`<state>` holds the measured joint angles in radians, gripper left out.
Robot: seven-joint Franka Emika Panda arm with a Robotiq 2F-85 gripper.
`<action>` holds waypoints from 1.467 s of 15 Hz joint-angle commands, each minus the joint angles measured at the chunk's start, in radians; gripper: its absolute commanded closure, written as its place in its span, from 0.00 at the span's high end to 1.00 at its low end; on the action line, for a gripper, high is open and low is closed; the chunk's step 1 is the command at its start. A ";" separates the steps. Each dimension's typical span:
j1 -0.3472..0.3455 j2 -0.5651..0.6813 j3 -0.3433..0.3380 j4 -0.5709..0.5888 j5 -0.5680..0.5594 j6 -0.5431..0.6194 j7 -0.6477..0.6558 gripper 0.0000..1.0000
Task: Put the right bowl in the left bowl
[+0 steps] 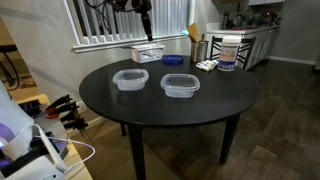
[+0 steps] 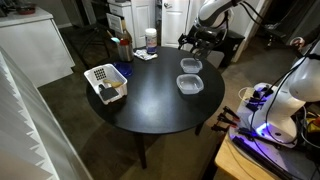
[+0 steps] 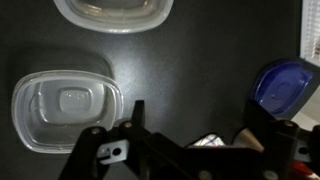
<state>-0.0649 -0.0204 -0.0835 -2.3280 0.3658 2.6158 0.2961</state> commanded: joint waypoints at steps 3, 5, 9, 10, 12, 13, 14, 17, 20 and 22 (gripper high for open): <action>-0.020 0.214 -0.053 0.110 -0.091 0.107 0.264 1.00; -0.003 0.270 -0.085 0.136 -0.138 0.116 0.343 1.00; -0.004 0.292 -0.096 0.145 -0.154 0.096 0.358 1.00; -0.001 0.304 -0.101 0.154 -0.157 0.096 0.369 1.00; 0.003 0.310 -0.102 0.161 -0.158 0.096 0.376 1.00; 0.003 0.310 -0.102 0.163 -0.158 0.096 0.376 1.00; 0.003 0.310 -0.103 0.164 -0.158 0.096 0.376 1.00; 0.001 0.382 -0.102 0.219 -0.149 0.094 0.392 1.00; 0.012 0.490 -0.126 0.289 -0.172 0.061 0.427 1.00; 0.024 0.564 -0.153 0.337 -0.184 0.053 0.459 1.00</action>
<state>-0.0601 0.4321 -0.1989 -2.0799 0.2063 2.6975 0.6892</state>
